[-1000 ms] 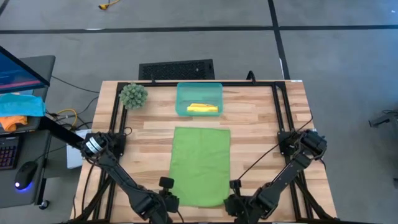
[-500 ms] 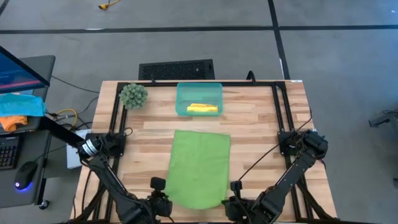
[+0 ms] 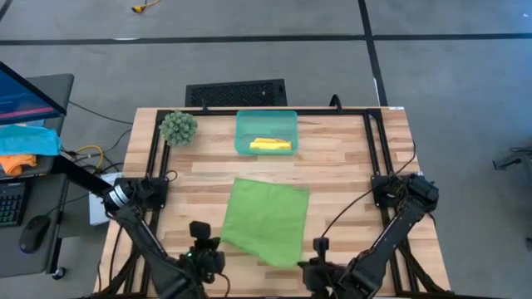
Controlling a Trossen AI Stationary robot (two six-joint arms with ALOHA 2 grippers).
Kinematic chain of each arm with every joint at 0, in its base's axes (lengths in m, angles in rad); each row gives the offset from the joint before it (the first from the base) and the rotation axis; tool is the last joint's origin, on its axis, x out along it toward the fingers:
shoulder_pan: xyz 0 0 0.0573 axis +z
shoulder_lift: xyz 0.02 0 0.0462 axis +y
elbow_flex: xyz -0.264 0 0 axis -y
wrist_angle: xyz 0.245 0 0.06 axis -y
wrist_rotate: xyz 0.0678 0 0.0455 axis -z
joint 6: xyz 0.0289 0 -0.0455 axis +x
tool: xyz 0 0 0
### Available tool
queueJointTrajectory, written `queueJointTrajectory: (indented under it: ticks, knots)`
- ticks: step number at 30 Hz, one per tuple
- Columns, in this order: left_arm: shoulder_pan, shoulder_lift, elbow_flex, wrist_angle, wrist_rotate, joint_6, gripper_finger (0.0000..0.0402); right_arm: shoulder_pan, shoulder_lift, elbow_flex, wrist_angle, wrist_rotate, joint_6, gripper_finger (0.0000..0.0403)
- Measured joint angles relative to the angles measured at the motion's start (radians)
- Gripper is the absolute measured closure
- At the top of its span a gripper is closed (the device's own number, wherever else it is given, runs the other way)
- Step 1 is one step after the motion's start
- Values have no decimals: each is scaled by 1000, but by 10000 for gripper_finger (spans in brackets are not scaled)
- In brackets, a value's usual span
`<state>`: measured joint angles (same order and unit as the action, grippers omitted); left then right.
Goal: Roll microfiber towels into tight, uniform cylinder then place into a basket
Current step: Fold the green microfiber cloth
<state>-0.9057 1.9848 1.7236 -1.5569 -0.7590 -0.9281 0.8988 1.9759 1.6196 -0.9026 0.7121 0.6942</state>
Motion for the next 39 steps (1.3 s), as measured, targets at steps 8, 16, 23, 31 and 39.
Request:
queueJointTrajectory:
  ticks: [8, 16, 23, 31, 39]
  knots:
    - [134, -8, -129, -15, -101, -34, 391, -81, 4, -51, -206, 23, 253, 399]
    - [301, -8, -254, -13, -127, -98, 391, -166, 8, -170, -226, 23, 315, 400]
    - [439, -7, -321, 64, -148, -94, 399, -250, 8, -259, -223, 17, 357, 399]
    - [519, -7, -339, 174, -154, 26, 398, -278, 5, -273, -268, -15, 410, 399]
    - [572, -7, -338, 197, -121, 47, 397, -309, 6, -273, -282, -8, 416, 397]
